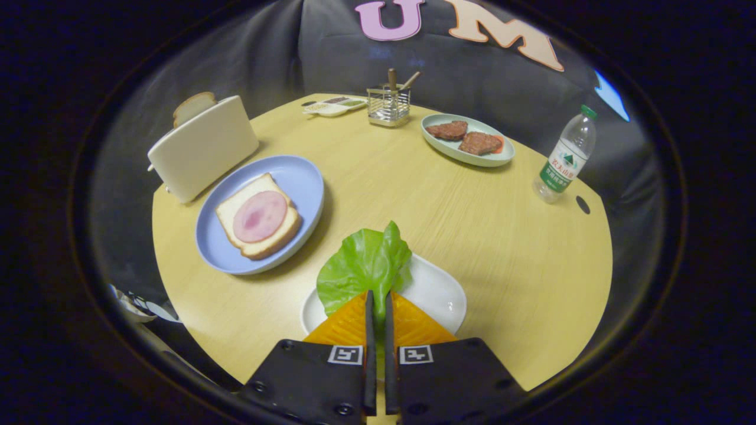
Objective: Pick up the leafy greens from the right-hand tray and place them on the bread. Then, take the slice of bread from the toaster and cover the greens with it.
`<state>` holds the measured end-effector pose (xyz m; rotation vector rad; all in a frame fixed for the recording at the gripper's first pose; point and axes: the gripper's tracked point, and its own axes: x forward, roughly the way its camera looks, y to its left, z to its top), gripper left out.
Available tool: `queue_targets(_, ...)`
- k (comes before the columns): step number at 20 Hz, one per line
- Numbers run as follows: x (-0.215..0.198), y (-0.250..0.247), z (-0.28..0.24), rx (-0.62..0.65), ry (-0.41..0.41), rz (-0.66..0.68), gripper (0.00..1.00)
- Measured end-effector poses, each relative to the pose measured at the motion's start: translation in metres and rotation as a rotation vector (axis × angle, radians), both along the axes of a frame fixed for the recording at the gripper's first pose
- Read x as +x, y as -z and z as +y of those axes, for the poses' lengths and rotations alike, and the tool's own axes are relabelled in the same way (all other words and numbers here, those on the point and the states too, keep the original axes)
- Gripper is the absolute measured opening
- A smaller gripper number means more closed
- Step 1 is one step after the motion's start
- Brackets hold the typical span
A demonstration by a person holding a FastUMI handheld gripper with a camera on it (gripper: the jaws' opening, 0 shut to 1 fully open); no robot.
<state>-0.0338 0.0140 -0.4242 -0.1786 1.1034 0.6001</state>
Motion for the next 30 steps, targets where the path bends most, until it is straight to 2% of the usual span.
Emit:
queue_targets(9,-0.004,-0.048,0.031,0.017,-0.006,-0.052,0.09)
queue_targets(15,-0.008,-0.072,0.070,0.045,-0.021,-0.064,0.09)
queue_targets(30,-0.014,-0.081,0.172,0.097,-0.097,-0.061,0.09)
